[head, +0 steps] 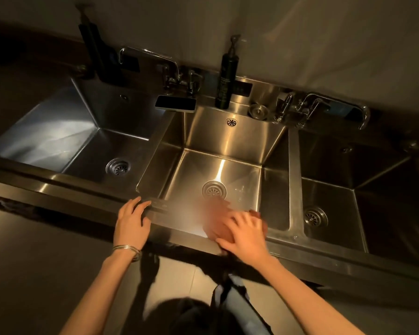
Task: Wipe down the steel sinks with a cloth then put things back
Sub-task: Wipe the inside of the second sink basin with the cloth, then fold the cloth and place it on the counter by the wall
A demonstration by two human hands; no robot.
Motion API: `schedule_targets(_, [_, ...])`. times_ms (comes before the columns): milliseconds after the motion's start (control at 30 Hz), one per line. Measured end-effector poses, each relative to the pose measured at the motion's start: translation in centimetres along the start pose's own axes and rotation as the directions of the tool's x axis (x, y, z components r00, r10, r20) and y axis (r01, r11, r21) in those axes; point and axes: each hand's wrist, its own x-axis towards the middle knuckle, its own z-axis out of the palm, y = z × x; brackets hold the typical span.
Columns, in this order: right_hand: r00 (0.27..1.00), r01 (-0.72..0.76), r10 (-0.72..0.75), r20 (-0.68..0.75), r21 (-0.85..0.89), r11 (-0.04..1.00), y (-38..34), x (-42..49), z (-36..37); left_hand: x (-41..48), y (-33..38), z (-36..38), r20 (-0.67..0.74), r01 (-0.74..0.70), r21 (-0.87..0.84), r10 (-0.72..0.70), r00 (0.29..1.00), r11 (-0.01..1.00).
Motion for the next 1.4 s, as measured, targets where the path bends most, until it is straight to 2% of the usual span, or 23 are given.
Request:
schedule_targets(133, [0.965,-0.237,0.235,-0.114,0.001,0.972,8.5,-7.6,-0.8,-0.3,1.3,1.5,0.021,-0.045,-0.007,0.045,0.999,0.999])
schedule_targets(267, [0.932,-0.342,0.338,-0.132,-0.015,0.939,8.4,-7.8,-0.5,-0.7,3.4,3.5,0.028,-0.114,0.012,0.114,0.993,0.993])
schedule_targets(333, [0.939,-0.318,0.317,-0.131,0.009,0.948,5.9,-6.1,-0.4,-0.9,4.6,4.4,0.042,-0.165,0.036,0.163,0.986,0.986])
schedule_targets(433, [0.980,-0.165,0.167,-0.104,0.024,0.986,3.1,-3.4,-0.5,-0.9,6.1,5.5,0.118,-0.228,0.128,0.213,0.970,0.965])
schedule_targets(500, [0.998,-0.061,0.062,-0.028,0.036,0.997,3.6,-2.8,-1.0,-0.8,6.8,6.0,0.164,-0.246,0.195,0.216,0.963,0.949])
schedule_targets(567, [1.000,-0.024,0.024,0.004,0.038,0.999,5.8,-3.9,-1.8,-0.7,7.2,6.5,0.220,-0.286,0.271,0.231,0.948,0.919])
schedule_targets(700, [0.983,-0.162,0.163,-0.088,0.024,0.987,10.5,-8.5,-2.2,-0.9,6.8,7.4,0.274,-0.313,0.351,0.223,0.935,0.883])
schedule_targets(800, [0.961,-0.271,0.272,-0.055,0.018,0.962,10.4,-8.6,-1.5,-0.5,6.5,7.3,0.272,-0.322,0.326,0.238,0.932,0.889])
schedule_targets(867, [0.950,-0.310,0.311,-0.027,0.023,0.950,9.0,-7.4,-1.2,-0.3,6.1,6.9,0.250,-0.326,0.285,0.259,0.933,0.901])
schedule_targets(933, [0.958,-0.285,0.285,-0.013,-0.001,0.958,7.2,-6.1,-1.0,0.0,5.1,6.0,0.170,-0.301,0.228,0.266,0.949,0.926])
schedule_targets(1033, [0.966,-0.257,0.257,-0.002,0.006,0.966,3.9,-3.7,-0.3,0.7,1.7,3.7,0.044,-0.207,0.148,0.202,0.978,0.967])
schedule_targets(1133, [0.976,-0.212,0.212,-0.054,0.008,0.977,-0.5,-0.8,0.5,2.1,-2.8,0.7,-0.013,-0.123,0.160,0.127,0.992,0.979])
schedule_targets(1300, [0.981,-0.148,0.151,-0.124,0.031,0.988,-10.1,5.4,1.5,4.8,-8.6,-3.8,0.083,-0.101,0.216,0.085,0.993,0.971])
schedule_targets(1400, [0.988,-0.116,0.120,-0.096,0.047,0.992,-16.3,9.8,2.4,6.1,-11.0,-6.0,0.119,-0.133,0.214,0.109,0.987,0.968])
